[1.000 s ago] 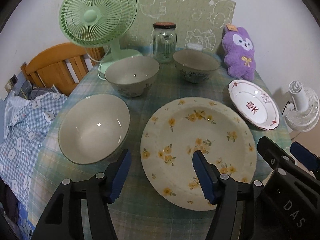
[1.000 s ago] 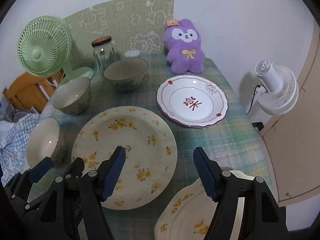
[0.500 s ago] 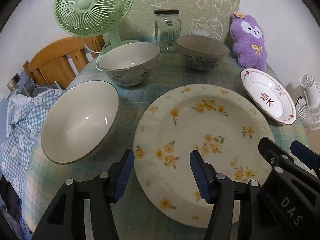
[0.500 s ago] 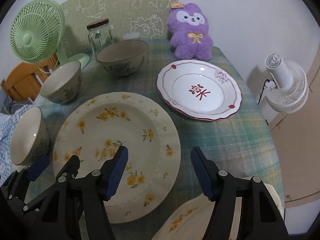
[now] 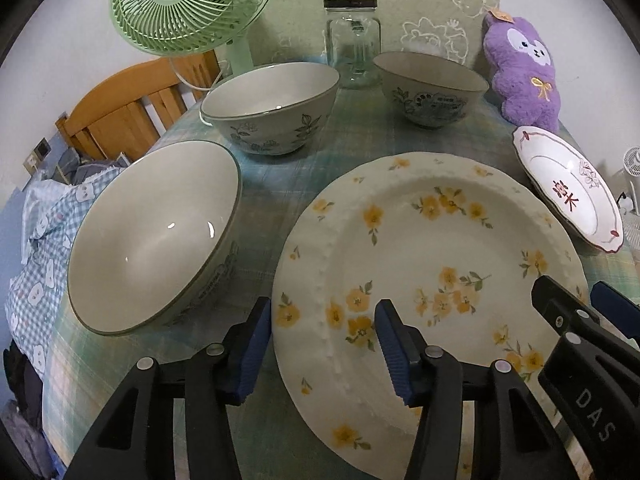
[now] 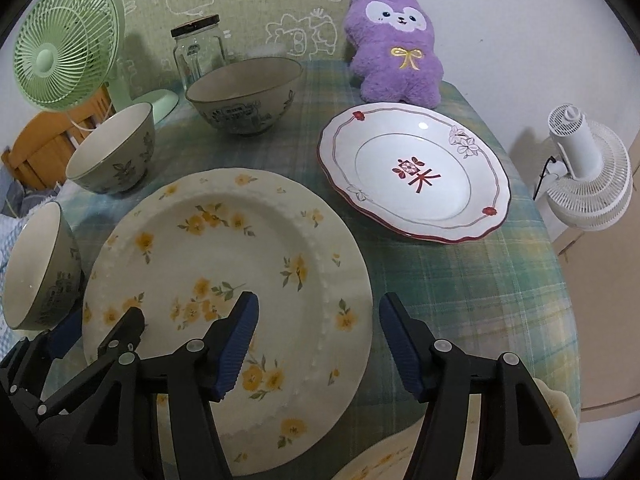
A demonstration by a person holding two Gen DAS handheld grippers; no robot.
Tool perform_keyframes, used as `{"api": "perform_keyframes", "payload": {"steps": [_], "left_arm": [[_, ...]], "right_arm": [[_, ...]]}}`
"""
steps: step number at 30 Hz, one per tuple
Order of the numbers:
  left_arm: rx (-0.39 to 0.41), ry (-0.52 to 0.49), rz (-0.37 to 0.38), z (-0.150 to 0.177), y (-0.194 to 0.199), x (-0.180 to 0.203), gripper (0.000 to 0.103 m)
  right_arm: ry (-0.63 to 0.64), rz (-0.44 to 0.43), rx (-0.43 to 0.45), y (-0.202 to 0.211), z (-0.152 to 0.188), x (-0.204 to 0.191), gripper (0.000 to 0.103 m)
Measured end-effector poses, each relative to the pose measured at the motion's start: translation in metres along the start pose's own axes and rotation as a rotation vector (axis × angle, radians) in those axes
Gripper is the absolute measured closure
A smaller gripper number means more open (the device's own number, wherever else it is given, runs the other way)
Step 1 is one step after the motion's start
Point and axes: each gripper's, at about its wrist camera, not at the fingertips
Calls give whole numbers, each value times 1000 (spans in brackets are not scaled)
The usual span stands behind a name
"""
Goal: Organize plates and bowls
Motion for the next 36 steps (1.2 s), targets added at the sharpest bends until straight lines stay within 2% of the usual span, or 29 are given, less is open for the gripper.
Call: {"api": "perform_keyframes", "payload": {"steps": [3,16,23,36], "left_arm": [[0,-6,-7,1,0,1,49],[-8,10,-31,-10,-10,4,50],[-12,19,-39,-12,-10,2,53],[-27,-3,-34,-12,-9,1,54]], "right_arm": [[6,-2,-7,-4,-2,1,43],[21,-7,-5,-18,-16,5,43],[31,27,-16,-25,-18,6,57],[13,17,-38,-21,-14,9,60]]}}
Point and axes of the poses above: each gripper's, at about its wrist camera, not at the fingertips, and y roughly against the way its jaws point, x to its right, z to its underside, and after that the axes turned 9 degrees about -z, right-handed
